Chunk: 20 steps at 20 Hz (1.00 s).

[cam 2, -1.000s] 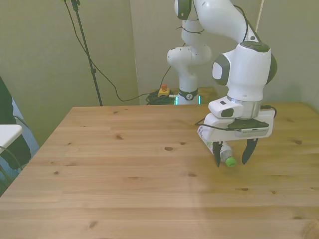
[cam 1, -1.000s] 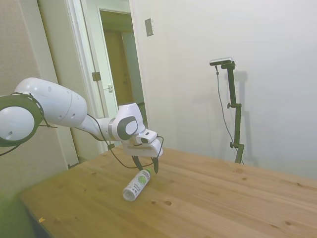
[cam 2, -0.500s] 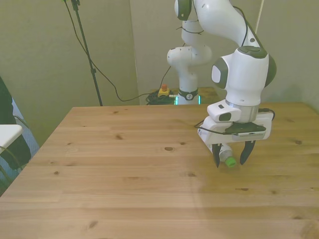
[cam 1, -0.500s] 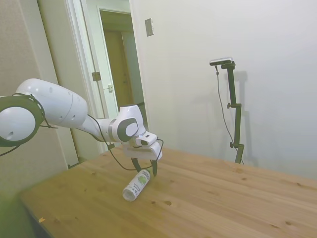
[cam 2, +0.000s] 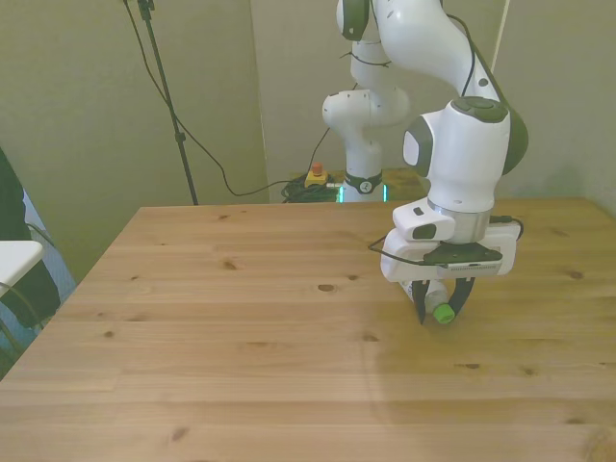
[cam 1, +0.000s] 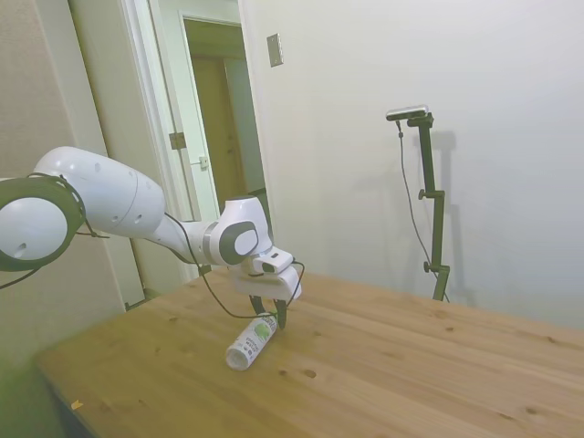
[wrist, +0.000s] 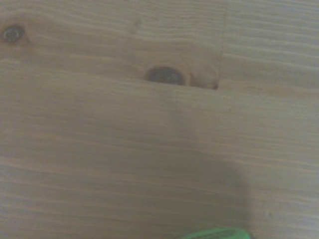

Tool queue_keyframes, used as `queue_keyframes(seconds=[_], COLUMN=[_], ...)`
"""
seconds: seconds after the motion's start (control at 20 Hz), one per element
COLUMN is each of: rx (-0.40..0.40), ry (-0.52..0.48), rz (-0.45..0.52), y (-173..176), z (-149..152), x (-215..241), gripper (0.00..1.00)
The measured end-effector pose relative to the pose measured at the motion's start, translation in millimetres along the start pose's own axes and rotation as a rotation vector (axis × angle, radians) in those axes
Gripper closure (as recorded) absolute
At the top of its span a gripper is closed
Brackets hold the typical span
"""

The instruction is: Stand the water bottle

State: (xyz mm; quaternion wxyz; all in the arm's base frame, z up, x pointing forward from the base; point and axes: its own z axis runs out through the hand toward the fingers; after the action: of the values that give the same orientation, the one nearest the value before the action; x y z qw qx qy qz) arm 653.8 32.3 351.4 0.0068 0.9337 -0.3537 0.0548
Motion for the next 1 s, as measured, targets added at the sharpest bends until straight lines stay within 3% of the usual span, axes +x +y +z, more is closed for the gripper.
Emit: queue_keyframes(seconds=[0.6, 1.0], rx=[-0.019, 0.061], ry=[-0.001, 0.116], rz=[0.128, 0.279], y=[-5, -7], z=[-6, -55], x=[0, 23], gripper=[1.0, 1.0])
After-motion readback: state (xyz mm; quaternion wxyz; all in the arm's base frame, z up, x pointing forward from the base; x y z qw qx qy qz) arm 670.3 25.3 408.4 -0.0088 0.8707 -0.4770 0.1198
